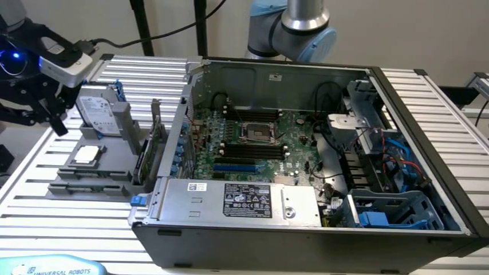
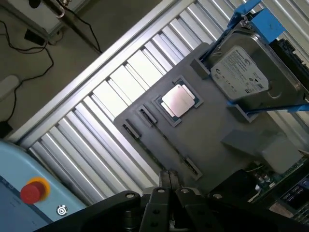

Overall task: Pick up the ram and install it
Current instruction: 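Pick up the ram and move it above insertion slot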

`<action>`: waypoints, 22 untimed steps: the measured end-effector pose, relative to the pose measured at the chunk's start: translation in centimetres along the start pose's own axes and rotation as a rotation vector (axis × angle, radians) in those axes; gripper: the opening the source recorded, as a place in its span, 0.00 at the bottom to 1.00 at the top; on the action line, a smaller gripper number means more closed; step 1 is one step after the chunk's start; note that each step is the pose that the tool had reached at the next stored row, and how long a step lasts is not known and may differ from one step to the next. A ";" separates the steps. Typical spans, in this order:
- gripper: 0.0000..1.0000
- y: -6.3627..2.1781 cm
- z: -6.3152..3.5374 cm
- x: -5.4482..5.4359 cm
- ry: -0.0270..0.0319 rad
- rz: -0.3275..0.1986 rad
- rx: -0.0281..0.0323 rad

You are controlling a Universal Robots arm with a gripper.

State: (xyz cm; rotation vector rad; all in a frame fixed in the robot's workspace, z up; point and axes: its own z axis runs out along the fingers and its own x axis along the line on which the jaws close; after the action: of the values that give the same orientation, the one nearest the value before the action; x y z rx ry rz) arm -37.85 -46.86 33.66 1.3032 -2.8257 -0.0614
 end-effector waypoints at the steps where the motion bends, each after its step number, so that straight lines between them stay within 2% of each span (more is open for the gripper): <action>1: 0.11 0.00 0.07 0.0 0.0007 -0.019 0.0005; 15: 0.11 -0.04 0.90 0.0 0.0090 -0.272 0.0075; 22: 0.11 -0.06 1.29 0.0 0.0115 -0.400 0.0136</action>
State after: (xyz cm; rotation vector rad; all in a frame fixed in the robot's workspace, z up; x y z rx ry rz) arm -37.85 -46.86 32.36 1.8413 -2.5136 -0.0427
